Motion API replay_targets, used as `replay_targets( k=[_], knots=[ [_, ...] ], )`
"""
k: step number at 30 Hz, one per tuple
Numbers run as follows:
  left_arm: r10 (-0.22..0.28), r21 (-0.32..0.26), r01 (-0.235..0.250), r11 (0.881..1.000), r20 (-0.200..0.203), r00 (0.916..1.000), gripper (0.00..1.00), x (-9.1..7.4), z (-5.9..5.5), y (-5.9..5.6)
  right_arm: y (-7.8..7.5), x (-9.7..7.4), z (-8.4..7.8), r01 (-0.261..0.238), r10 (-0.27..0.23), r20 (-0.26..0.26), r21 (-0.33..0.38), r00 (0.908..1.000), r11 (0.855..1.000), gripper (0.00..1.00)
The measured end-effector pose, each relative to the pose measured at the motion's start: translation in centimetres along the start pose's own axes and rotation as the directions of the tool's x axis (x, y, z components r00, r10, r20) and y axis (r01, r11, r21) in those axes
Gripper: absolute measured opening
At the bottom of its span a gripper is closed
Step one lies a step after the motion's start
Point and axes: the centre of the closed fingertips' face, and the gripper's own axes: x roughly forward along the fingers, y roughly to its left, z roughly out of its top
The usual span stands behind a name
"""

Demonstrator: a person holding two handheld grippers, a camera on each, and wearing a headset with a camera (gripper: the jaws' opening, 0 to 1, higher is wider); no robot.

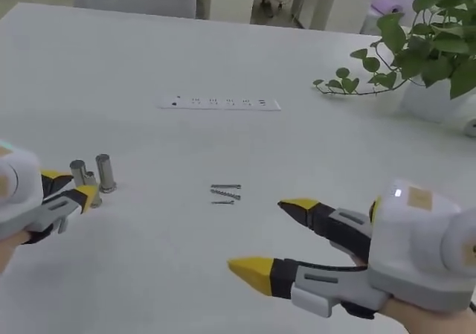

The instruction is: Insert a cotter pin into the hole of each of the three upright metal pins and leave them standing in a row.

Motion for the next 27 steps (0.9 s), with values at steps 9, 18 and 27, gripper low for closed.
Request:
replay_targets(
  k=[9, 18, 27],
  knots=[
    [-0.024, -0.001, 0.024, 1.0, -0.026, 0.9994, 0.17, 1.9, -1.0, 0.0, -0.3, 0.3, -0.1, 0.003, -0.003, -0.008, -0.004, 1.0, 1.0, 0.67],
    [-0.023, 0.009, 0.023, 1.0, -0.045, 0.9987, 0.13, 3.0, -1.8, -0.1, -0.6, 0.6, -0.5, 0.005, -0.005, -0.011, 0.011, 0.9999, 1.0, 0.66],
    [-0.002, 0.0, 0.002, 1.0, -0.046, 0.9989, 0.08, 3.4, -1.9, 0.0, -0.8, 0.7, -0.7, 0.003, -0.003, -0.017, 0.015, 0.9999, 1.0, 0.66]
  ],
)
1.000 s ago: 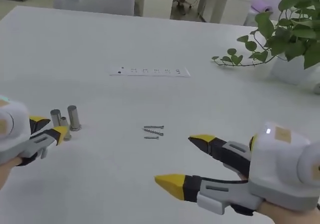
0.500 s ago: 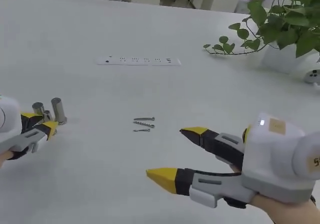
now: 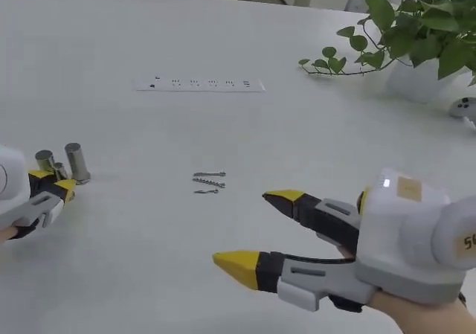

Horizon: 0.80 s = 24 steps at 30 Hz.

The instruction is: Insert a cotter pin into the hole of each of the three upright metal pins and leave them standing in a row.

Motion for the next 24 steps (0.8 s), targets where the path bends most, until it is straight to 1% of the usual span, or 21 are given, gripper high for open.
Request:
replay_targets(
  k=[3, 9, 12, 14, 16, 22, 24],
  knots=[
    [0.005, 0.011, -0.005, 1.0, -0.001, 1.0, 0.08, 0.0, 0.0, 0.0, 0.1, 0.1, 0.0, -0.004, 0.004, 0.001, -0.001, 1.0, 1.0, 0.65],
    [0.003, -0.001, -0.003, 1.0, 0.002, 1.0, 0.08, -0.1, 0.0, 0.0, 0.3, 0.1, 0.1, -0.008, 0.008, 0.003, 0.0, 1.0, 1.0, 0.65],
    [-0.004, -0.007, 0.004, 1.0, 0.008, 1.0, 0.07, -0.2, 0.0, -0.2, 0.4, 0.1, 0.1, -0.011, 0.011, 0.004, -0.002, 0.9999, 1.0, 0.65],
    [-0.002, 0.0, 0.002, 1.0, 0.007, 1.0, 0.07, -0.2, 0.0, -0.3, 0.4, 0.1, 0.1, -0.01, 0.01, 0.005, -0.005, 0.9999, 1.0, 0.65],
    [0.003, 0.009, -0.003, 1.0, 0.005, 1.0, 0.07, -0.4, 0.0, -0.5, 0.4, 0.1, 0.1, -0.009, 0.009, 0.003, -0.005, 1.0, 1.0, 0.65],
    [-0.017, 0.001, 0.017, 1.0, 0.001, 0.9999, 0.07, -1.0, -0.3, -1.5, 0.4, -0.1, 0.2, -0.01, 0.01, 0.006, -0.009, 0.9999, 1.0, 0.65],
    [-0.021, -0.012, 0.021, 1.0, -0.002, 0.9998, 0.07, -1.1, -0.3, -1.7, 0.6, -0.2, 0.2, -0.014, 0.014, 0.005, -0.005, 0.9999, 1.0, 0.65]
  ],
)
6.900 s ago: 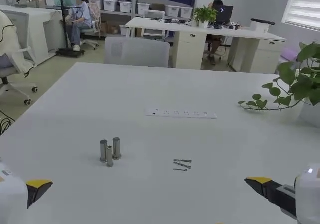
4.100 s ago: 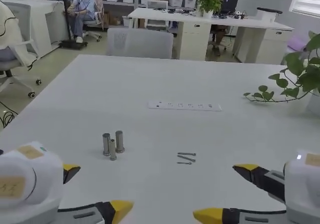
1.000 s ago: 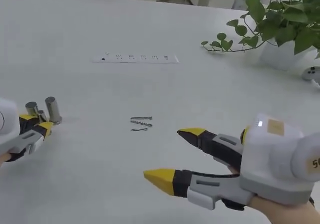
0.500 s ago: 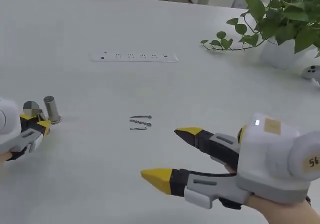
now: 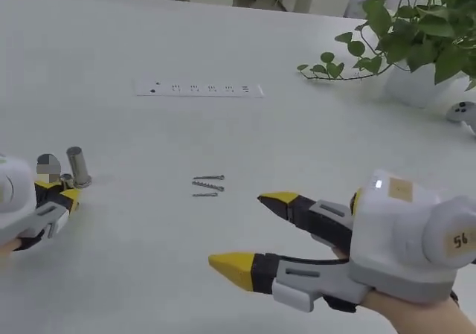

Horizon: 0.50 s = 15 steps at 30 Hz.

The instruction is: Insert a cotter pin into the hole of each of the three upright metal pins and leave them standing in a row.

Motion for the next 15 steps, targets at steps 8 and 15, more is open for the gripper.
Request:
replay_targets(
  k=[8, 15],
  knots=[
    [-0.02, -0.007, 0.02, 1.0, -0.007, 0.9998, 0.07, -1.2, -0.4, -1.1, 0.1, -0.4, 0.0, -0.003, 0.003, -0.004, 0.009, 1.0, 1.0, 0.65],
    [-0.037, -0.018, 0.037, 0.999, -0.011, 0.9992, 0.07, -2.0, -0.7, -2.6, 0.3, -0.8, -0.6, -0.001, 0.001, -0.01, 0.02, 0.9999, 1.0, 0.65]
  ],
)
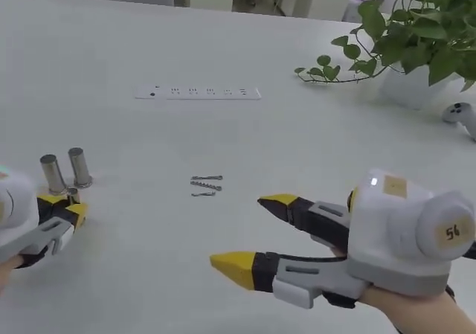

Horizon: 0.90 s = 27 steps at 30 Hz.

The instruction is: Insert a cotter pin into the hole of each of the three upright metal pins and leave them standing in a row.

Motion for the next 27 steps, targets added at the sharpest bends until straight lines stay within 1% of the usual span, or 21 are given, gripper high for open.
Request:
replay_targets(
  k=[2, 6, 12, 16, 17, 19, 23, 27],
  knots=[
    [-0.006, -0.014, 0.006, 1.0, 0.004, 1.0, 0.07, -0.2, 0.0, -0.5, 0.2, 0.0, -0.1, -0.001, 0.001, -0.003, -0.002, 1.0, 1.0, 0.64],
    [-0.017, -0.01, 0.017, 1.0, 0.006, 0.9998, 0.07, -0.4, 0.2, -1.5, 0.5, -0.2, -0.1, -0.008, 0.008, -0.001, -0.004, 1.0, 1.0, 0.64],
    [-0.042, 0.001, 0.042, 0.999, 0.001, 0.9991, 0.07, -0.8, -0.1, -3.1, 0.6, -0.4, 0.0, -0.009, 0.008, -0.004, -0.012, 1.0, 1.0, 0.64],
    [-0.057, 0.003, 0.057, 0.998, -0.002, 0.9984, 0.07, -0.7, -0.1, -3.9, 0.7, -0.6, -0.1, -0.011, 0.011, -0.01, -0.014, 0.9999, 1.0, 0.64],
    [-0.064, -0.002, 0.064, 0.998, -0.008, 0.9979, 0.07, -0.6, -0.2, -4.0, 0.8, -0.7, -0.2, -0.012, 0.012, -0.012, -0.016, 0.9999, 1.0, 0.64],
    [-0.073, -0.013, 0.073, 0.997, -0.008, 0.9973, 0.07, -0.6, -0.3, -4.3, 0.9, -0.8, -0.2, -0.017, 0.016, -0.015, -0.02, 0.9998, 1.0, 0.64],
    [-0.075, -0.008, 0.074, 0.997, -0.01, 0.9972, 0.07, -0.6, -0.4, -4.9, 1.1, -1.0, -0.3, -0.021, 0.021, -0.015, -0.022, 0.9997, 1.0, 0.64],
    [-0.078, -0.019, 0.078, 0.997, -0.011, 0.9969, 0.07, -0.7, -0.5, -5.6, 1.3, -1.3, -0.4, -0.024, 0.023, -0.013, -0.023, 0.9996, 0.999, 0.64]
  ],
)
